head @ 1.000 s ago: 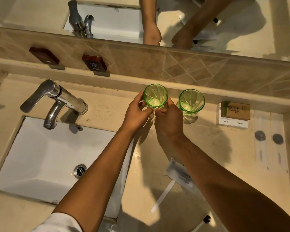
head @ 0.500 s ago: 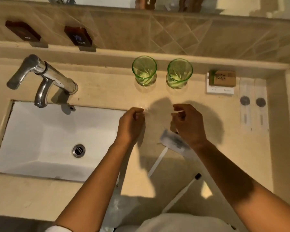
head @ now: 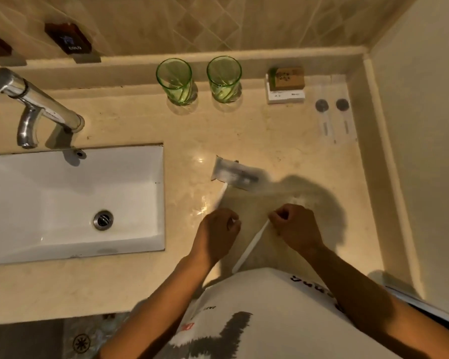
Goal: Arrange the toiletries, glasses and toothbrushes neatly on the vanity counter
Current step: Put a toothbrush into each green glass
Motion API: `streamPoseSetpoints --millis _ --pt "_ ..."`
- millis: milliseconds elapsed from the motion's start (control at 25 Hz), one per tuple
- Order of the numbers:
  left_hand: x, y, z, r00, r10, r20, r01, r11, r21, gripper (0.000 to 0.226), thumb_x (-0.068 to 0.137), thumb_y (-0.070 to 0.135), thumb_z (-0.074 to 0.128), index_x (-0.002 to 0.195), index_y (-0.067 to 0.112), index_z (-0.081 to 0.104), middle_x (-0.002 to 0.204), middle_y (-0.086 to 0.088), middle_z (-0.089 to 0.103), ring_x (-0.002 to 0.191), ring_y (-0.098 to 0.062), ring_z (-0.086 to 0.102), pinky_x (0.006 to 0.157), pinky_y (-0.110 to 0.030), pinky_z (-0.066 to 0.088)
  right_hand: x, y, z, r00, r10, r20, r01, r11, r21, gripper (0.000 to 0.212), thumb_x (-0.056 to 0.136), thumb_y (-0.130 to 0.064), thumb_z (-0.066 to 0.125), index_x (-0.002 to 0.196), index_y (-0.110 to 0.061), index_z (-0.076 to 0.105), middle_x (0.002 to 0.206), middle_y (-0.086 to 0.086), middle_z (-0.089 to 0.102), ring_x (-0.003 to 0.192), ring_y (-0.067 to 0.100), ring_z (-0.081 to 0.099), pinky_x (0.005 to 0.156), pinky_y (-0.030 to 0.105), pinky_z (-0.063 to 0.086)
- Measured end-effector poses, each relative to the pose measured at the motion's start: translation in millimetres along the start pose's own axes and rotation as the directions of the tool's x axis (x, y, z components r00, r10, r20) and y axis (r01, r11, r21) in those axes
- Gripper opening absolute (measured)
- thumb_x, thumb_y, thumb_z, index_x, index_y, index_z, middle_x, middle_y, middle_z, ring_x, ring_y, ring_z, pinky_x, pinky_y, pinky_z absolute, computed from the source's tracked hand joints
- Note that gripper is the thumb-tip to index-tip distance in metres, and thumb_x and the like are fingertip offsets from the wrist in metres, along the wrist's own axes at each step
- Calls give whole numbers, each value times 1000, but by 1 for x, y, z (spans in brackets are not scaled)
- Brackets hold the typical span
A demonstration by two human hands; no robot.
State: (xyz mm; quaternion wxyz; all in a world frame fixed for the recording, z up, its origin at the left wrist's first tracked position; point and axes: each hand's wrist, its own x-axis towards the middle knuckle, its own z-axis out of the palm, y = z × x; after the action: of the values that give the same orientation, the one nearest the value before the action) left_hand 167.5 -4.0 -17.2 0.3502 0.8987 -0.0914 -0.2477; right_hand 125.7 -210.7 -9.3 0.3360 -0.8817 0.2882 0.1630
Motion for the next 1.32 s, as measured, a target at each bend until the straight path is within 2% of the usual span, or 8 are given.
streamPoseSetpoints --millis 120,320,480,720,800,920,1080,1320 --pt "-12 10 21 994 41 106 -47 997 55 20 93 29 66 105 15 74 102 3 71 90 -13 65 75 -19 44 -22 13 13 993 56 104 -56 998 -3 36 89 -28 66 57 -12 69 51 1 65 44 6 56 44 13 40" --pt "-24 15 45 986 57 156 -81 986 149 17 94 25 63 92 10 70 97 -9 64 85 -27 61 70 -29 42 -37 11 27 975 109 192 -130 986 103 42 90 -38 63 58 -13 73 52 -4 70 47 8 67 47 12 43" --pt "-23 18 47 986 39 163 -68 982 174 19 95 21 59 93 6 71 96 -15 66 88 -33 61 72 -36 45 -35 2 36 966 204 161 -235 950 204 39 87 -37 69 57 -13 74 52 1 71 48 13 70 60 27 59" --pt "-20 22 45 990 -102 95 109 991 -73 30 96 23 62 76 0 66 79 -14 67 74 -25 61 71 -42 50 -32 0 38 941 257 222 -325 872 367 21 84 -30 76 76 -11 78 64 3 75 58 15 74 62 28 62" --pt "-20 22 40 981 -173 89 190 950 -249 25 92 27 68 77 6 68 77 -9 68 69 -17 58 67 -36 51 -29 -2 29 953 180 243 -271 864 425 22 84 -30 79 79 -10 77 67 5 76 61 17 74 62 27 61" --pt "-7 32 20 973 -215 83 230 881 -414 7 89 20 69 87 14 71 87 -6 72 82 -20 68 72 -28 54 -13 -22 10 982 15 191 -103 881 462 23 87 -27 77 79 -6 76 68 11 75 64 29 73 63 32 62" --pt "39 53 -25 987 -152 -60 111 892 -438 22 90 4 58 95 13 77 92 -2 76 87 -17 71 80 -31 57 32 -73 -15 985 -92 146 10 874 485 24 90 -27 72 78 -7 76 65 11 72 56 19 66 65 35 58" --pt "128 72 -97 969 -101 -224 -22 873 -488 21 91 4 68 109 9 78 103 -10 79 97 -22 74 91 -42 61 105 -162 -50 981 -187 51 128 823 554 10 90 -19 71 83 -14 76 62 5 70 55 14 63 60 36 57"
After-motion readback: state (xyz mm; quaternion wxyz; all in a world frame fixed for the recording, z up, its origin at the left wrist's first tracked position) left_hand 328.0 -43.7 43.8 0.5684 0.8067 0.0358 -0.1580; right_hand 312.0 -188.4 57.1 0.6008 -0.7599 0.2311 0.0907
